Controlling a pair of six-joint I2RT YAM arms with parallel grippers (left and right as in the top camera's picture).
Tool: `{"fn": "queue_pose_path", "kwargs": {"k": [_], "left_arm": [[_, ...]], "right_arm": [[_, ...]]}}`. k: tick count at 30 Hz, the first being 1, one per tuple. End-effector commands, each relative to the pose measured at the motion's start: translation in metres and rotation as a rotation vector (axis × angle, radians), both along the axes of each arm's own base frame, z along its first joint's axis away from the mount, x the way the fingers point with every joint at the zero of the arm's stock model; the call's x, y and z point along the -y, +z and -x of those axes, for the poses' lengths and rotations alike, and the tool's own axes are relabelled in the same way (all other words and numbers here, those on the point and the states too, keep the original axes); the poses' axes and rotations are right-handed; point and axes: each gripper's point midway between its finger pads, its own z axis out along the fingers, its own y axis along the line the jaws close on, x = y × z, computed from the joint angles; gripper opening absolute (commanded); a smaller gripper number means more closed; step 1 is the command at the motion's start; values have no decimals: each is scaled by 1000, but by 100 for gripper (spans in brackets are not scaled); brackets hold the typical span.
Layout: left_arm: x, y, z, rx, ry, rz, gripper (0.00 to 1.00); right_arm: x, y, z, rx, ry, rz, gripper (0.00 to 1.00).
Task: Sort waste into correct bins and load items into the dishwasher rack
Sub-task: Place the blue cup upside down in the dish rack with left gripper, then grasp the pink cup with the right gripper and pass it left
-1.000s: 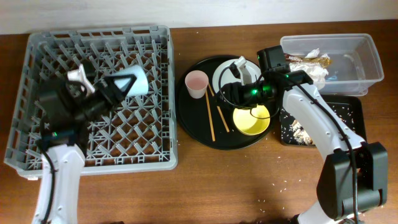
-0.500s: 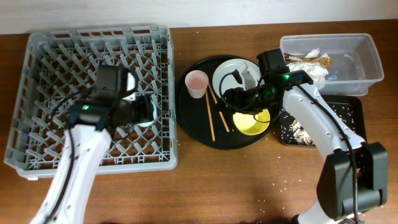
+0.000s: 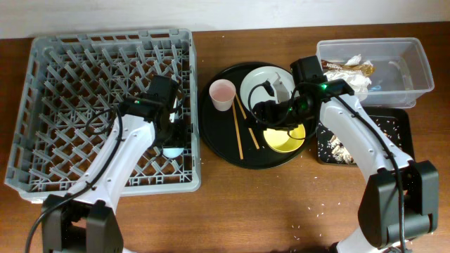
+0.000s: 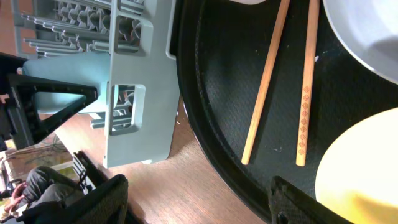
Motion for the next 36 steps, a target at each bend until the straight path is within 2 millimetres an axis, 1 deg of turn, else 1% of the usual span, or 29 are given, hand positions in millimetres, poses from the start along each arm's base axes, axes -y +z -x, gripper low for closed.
{"fn": "queue_pose_path", "kwargs": {"k": [1, 2, 5, 6, 8, 12, 15, 18, 19, 20, 21, 22, 23, 24, 26, 27, 29, 33, 36], "left_arm": [[-5, 1, -4, 14, -4, -25, 57], [-5, 1, -5, 15, -4, -25, 61], [-4, 1, -5, 16, -5, -24, 79], [-4, 1, -5, 16, -5, -24, 81], [-4, 1, -5, 18, -4, -24, 84], [-3, 3, -10, 38, -4, -18, 84], [-1, 11, -16, 62, -4, -11, 85], [9, 31, -31, 115, -10, 38, 87], [12, 39, -36, 135, -13, 55, 87], [15, 51, -44, 169, -13, 67, 91], [16, 60, -50, 197, -13, 74, 93], [16, 65, -54, 216, -11, 78, 93], [16, 71, -59, 236, -8, 83, 94], [16, 73, -64, 259, -6, 86, 95], [15, 74, -66, 266, -2, 86, 95], [13, 74, -67, 267, 2, 83, 95], [7, 74, -69, 271, 18, 74, 95], [-17, 74, -74, 274, 76, 68, 95], [-31, 74, -76, 274, 111, 69, 95]], "right_arm": [[2, -1, -2, 12, 6, 10, 73], [2, -1, -1, 12, 6, 10, 73], [1, -1, -1, 12, 7, 9, 73], [1, -1, -1, 12, 7, 10, 73], [1, -1, -2, 14, 7, 9, 73], [1, 0, -3, 23, 8, 7, 72], [0, 1, -9, 34, -11, 2, 72], [0, 0, -33, 64, -141, 50, 69], [-2, 0, -42, 89, -190, 73, 69], [-7, 1, -52, 121, -243, 102, 68], [-10, 2, -61, 154, -295, 129, 67], [-13, 2, -65, 171, -321, 145, 66], [-17, 3, -71, 204, -365, 170, 65], [-23, 3, -80, 246, -430, 201, 61], [-34, 2, -86, 275, -461, 197, 57], [-40, 0, -89, 282, -464, 185, 55], [-48, -11, -94, 271, -476, 171, 52], [-50, -43, -101, 233, -488, 193, 51], [-48, -58, -105, 227, -496, 216, 50]]}}
